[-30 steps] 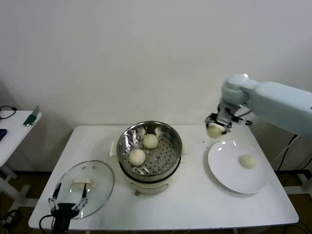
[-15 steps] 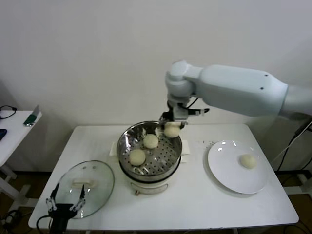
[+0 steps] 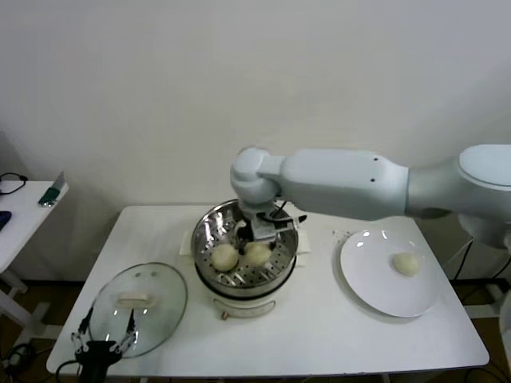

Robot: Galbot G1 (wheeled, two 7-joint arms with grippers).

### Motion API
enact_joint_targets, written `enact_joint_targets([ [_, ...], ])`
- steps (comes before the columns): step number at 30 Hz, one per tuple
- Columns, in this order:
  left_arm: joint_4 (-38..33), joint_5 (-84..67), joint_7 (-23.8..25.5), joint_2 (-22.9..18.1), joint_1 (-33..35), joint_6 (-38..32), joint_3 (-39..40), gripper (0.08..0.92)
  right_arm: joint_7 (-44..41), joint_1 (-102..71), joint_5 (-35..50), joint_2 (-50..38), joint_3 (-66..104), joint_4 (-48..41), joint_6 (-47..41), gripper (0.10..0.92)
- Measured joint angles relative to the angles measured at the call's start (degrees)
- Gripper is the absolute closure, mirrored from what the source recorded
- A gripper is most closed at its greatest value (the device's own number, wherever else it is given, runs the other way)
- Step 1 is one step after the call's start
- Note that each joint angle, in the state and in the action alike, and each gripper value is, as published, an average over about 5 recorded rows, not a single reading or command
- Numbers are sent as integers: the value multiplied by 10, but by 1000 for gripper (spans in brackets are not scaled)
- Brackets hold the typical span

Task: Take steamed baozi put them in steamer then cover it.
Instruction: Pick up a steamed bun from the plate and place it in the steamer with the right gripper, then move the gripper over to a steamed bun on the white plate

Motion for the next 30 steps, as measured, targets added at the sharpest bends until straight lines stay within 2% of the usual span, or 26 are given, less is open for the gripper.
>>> enact_joint_targets([
  [10, 7, -2, 1, 0, -7, 3, 7, 177, 1, -31, -11, 6, 1, 7, -3, 308],
  [16, 10, -2, 1, -1, -10, 3, 9, 177, 1, -36, -17, 6, 9, 7, -4, 212],
  [30, 15, 0, 0, -1, -10, 0, 12, 177, 11, 17, -4, -43, 26, -10, -4, 203],
])
